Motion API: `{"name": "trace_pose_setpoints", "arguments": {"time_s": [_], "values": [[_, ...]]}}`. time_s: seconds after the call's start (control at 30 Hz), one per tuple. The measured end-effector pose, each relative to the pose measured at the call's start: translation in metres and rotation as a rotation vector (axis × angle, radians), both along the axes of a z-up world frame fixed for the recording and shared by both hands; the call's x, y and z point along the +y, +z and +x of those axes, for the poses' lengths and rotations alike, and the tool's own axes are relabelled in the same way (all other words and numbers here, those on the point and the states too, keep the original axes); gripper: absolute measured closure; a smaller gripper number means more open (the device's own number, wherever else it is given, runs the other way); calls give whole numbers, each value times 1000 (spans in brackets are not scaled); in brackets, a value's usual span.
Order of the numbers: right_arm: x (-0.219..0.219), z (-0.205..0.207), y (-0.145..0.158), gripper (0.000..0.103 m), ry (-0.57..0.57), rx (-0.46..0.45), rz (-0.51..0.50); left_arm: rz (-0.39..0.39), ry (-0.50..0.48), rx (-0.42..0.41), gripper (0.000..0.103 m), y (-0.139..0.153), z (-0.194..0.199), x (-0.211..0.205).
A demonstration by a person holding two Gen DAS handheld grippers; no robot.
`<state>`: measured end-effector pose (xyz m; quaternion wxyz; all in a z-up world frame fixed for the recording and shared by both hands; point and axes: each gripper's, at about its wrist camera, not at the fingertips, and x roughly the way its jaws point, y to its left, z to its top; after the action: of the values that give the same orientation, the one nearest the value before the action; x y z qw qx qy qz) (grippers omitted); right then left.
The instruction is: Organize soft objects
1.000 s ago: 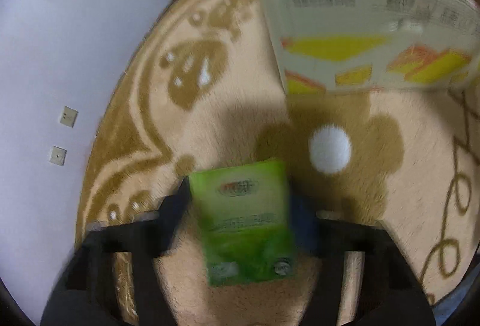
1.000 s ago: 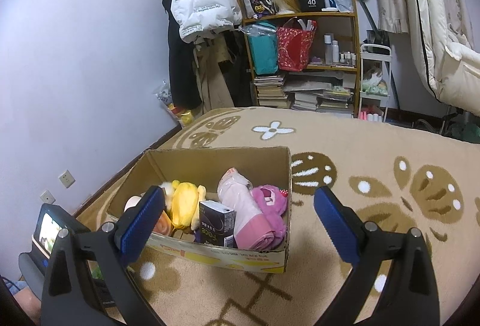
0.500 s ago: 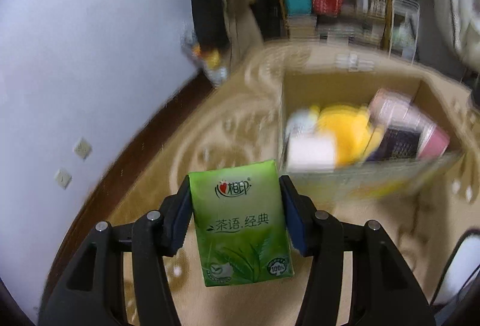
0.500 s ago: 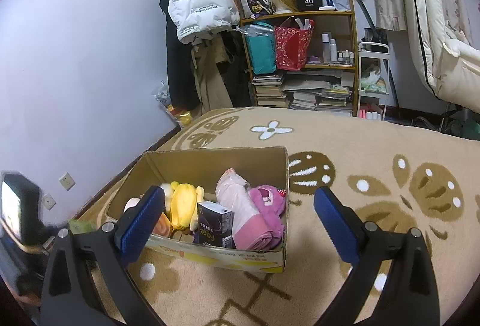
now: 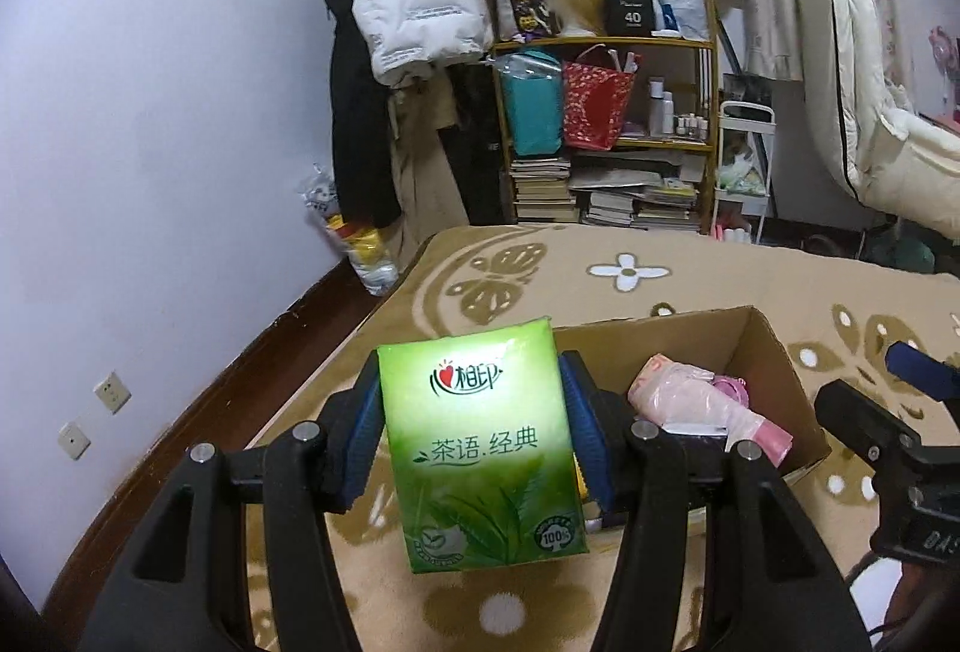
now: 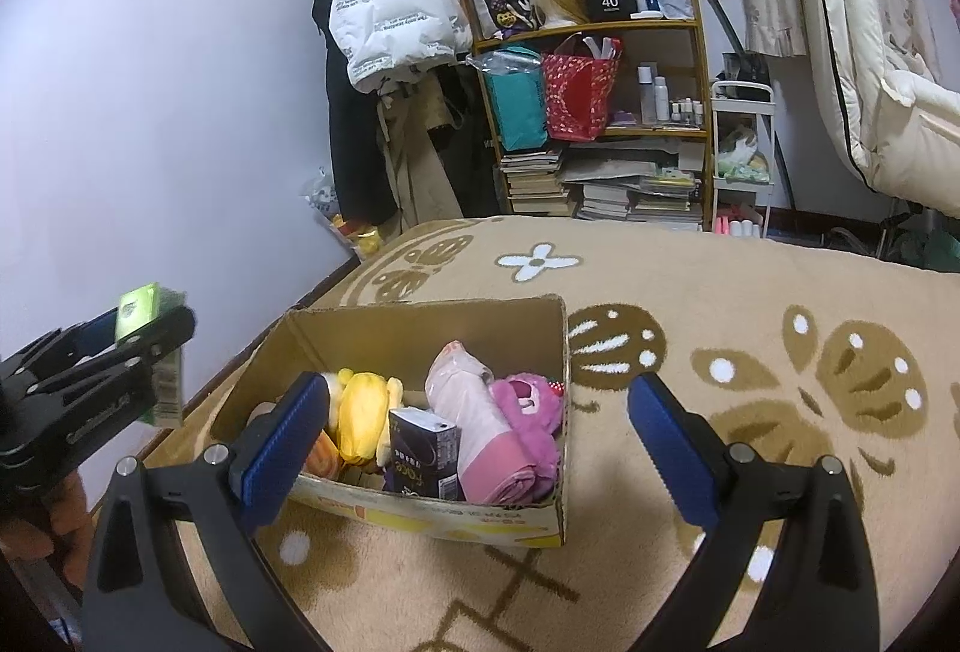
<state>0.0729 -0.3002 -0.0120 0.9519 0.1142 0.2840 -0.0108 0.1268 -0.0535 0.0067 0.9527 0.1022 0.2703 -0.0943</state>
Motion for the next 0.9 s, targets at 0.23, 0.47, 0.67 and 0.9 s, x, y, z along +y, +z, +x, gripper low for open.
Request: {"name": "trace_pose_setpoints", "arguments": {"time_s": [0.23, 0.47, 0.67, 0.9], "values": [[1, 2, 1, 0, 0, 3, -9, -21, 14, 13, 46, -12, 11, -3], [2, 2, 2, 0, 3, 10, -13, -54, 23, 2, 17, -11, 6, 0], [2, 3, 3, 0, 4, 8, -17, -33, 54, -32, 0, -5, -7, 8], [-2, -11, 11, 0, -3, -16, -29, -6, 58, -57, 0, 9, -31, 18]]}}
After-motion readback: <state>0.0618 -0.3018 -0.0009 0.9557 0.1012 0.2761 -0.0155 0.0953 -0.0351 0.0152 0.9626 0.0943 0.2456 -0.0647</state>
